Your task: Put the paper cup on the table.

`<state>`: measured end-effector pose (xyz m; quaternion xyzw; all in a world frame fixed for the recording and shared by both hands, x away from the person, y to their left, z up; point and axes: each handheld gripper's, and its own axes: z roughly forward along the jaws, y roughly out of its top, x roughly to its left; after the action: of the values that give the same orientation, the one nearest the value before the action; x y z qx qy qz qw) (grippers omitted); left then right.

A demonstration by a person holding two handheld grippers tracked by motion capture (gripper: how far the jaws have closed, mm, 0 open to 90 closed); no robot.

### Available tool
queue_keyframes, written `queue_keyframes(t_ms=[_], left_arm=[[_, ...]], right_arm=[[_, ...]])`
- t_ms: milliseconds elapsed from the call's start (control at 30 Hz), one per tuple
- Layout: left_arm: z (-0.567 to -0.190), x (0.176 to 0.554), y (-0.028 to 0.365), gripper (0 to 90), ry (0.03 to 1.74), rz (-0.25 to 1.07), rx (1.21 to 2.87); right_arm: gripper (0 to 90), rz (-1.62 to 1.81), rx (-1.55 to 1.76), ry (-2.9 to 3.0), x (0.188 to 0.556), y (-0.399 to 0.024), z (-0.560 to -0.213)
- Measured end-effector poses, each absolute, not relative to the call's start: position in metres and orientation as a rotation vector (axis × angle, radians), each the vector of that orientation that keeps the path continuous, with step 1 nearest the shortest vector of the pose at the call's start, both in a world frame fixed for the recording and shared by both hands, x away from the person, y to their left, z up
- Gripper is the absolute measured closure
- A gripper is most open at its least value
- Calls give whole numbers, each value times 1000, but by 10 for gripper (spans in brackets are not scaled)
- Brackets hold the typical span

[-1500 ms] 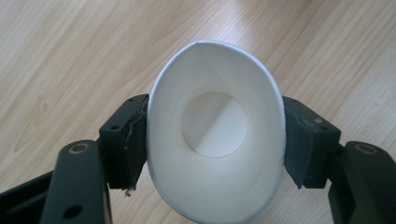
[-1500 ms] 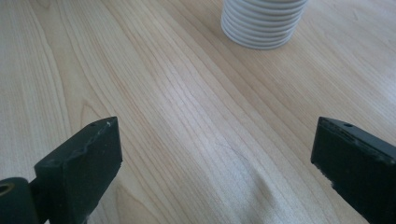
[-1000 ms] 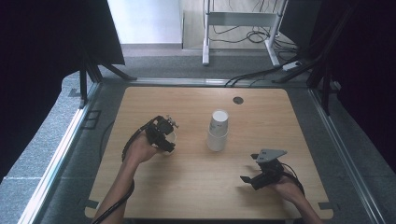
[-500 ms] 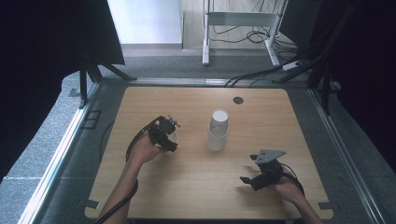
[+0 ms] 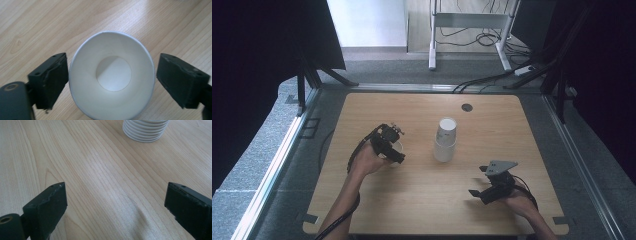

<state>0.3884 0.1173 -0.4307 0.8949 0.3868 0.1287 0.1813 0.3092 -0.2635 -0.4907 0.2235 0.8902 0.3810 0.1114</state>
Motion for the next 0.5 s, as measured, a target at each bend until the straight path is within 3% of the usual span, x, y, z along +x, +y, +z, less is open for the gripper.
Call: queue_keyframes(t_ms=[500], left_arm=[[-414, 377, 120, 0, 1062, 368, 2426]], right_arm=[[49, 1116, 651, 2618, 309, -262, -491]])
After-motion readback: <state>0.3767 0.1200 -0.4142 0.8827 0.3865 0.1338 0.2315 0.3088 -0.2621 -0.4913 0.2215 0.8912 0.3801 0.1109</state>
